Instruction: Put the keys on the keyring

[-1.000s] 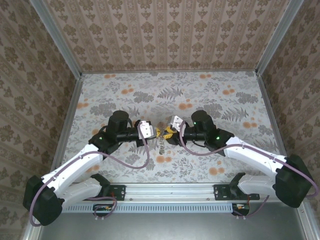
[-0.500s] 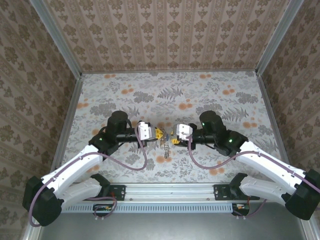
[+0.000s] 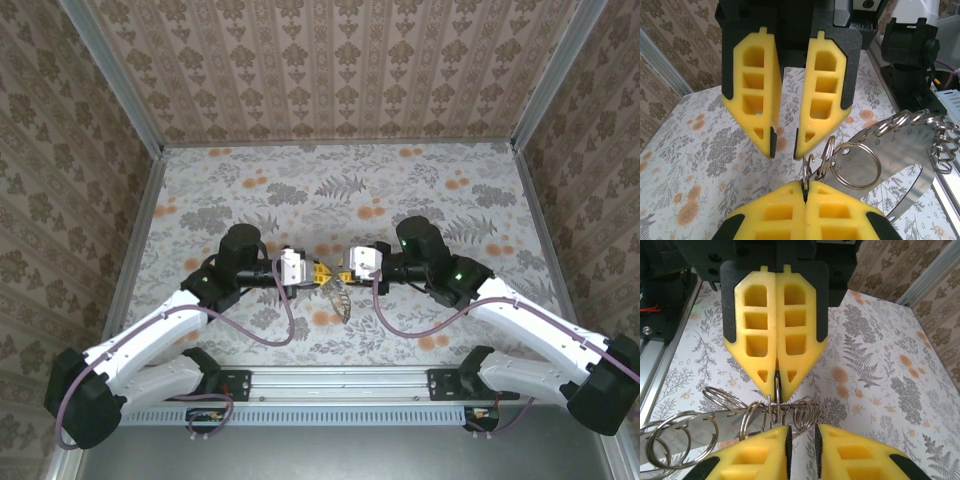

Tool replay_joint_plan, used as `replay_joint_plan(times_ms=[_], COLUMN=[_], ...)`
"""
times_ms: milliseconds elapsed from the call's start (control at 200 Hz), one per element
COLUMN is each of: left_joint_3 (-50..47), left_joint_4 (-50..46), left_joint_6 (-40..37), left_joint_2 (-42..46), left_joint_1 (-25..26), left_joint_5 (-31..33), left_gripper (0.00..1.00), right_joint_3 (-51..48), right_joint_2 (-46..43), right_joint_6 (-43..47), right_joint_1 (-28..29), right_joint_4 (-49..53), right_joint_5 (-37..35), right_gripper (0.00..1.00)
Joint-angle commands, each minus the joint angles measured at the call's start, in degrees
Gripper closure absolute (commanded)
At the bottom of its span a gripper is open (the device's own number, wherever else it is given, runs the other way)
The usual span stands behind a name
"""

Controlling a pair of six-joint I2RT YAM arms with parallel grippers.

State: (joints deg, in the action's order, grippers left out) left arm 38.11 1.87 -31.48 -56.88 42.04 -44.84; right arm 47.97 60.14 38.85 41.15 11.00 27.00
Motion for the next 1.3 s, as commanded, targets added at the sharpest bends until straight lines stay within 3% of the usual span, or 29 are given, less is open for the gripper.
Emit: replay_joint_plan(times_ms=[0,250,630,875,960,1165,1295], left_joint_3=[0.92,1.27,1.57,2.91,3.17,3.55,3.27], left_joint_4=[3.06,3.28,3.23,2.9,2.84,3.04,2.93], left_joint_6=[-0.6,-0.37,-0.25,-0.47,-0.48,-0.33,-0.41], left_joint_2=[-0.25,-1.02,-1.74,-2.86,-3.13,-3.32,-3.48], left_joint_1=[0.68,1.23,1.32,1.67,1.85,2.16,2.24], left_joint_5=[-1.35,-0.66,-0.68,-2.51,-2.49,-2.29,-1.75], left_gripper=[1.0,1.0,1.0,1.0,1.0,1.0,1.0], right_joint_3=[1.55,0.21,-1.65,-1.74,-1.23,-0.81,-1.02], right_joint_2=[0.24,-1.12,-3.86,-1.66,-1.02,-0.37,-0.81], right_joint_6=[1.05,2.37,3.1,0.02,-0.14,0.0,-0.18], right_joint_1=[0.39,0.36,-0.02,-0.01,0.07,0.23,0.23], right_joint_4=[1.38,3.23,5.09,-0.11,-0.33,1.21,1.64], right_joint_5=[3.46,5.66,4.2,2.79,3.29,3.41,3.12], right_gripper=[0.76,0.65,0.66,0.67,0.69,0.91,0.97])
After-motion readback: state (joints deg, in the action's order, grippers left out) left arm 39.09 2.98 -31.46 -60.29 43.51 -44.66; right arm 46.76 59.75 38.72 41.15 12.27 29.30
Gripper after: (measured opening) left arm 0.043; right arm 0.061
